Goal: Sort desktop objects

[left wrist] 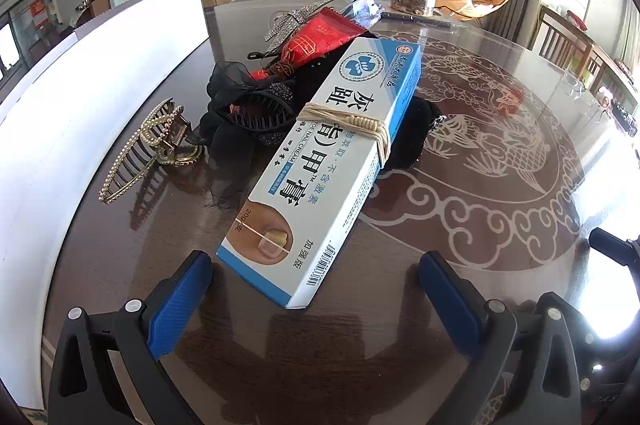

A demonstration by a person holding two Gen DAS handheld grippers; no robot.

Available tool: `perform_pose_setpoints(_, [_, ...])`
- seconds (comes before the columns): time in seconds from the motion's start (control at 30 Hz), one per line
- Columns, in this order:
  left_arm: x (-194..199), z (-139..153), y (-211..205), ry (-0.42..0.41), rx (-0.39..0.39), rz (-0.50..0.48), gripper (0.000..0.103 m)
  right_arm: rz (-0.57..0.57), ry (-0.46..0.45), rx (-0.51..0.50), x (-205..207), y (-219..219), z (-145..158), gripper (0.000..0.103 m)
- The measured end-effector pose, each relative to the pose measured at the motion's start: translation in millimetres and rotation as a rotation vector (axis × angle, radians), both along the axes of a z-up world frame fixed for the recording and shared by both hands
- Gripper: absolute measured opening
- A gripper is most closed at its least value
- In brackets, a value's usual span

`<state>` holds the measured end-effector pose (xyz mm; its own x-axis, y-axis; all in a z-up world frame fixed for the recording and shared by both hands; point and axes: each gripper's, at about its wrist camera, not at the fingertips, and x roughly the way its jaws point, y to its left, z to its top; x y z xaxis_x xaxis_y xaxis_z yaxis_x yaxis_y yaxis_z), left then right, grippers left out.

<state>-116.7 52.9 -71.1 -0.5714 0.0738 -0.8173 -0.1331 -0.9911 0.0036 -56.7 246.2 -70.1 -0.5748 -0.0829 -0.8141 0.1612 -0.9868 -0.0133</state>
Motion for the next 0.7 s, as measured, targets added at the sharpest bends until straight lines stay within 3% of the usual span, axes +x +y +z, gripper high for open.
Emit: perform_pose_setpoints(0.7, [-1.1, 1.1, 1.0, 0.009, 0.003, -0.008, 0.103, 0.000, 0.000, 0.000, -0.1, 0.1, 0.0, 0.103])
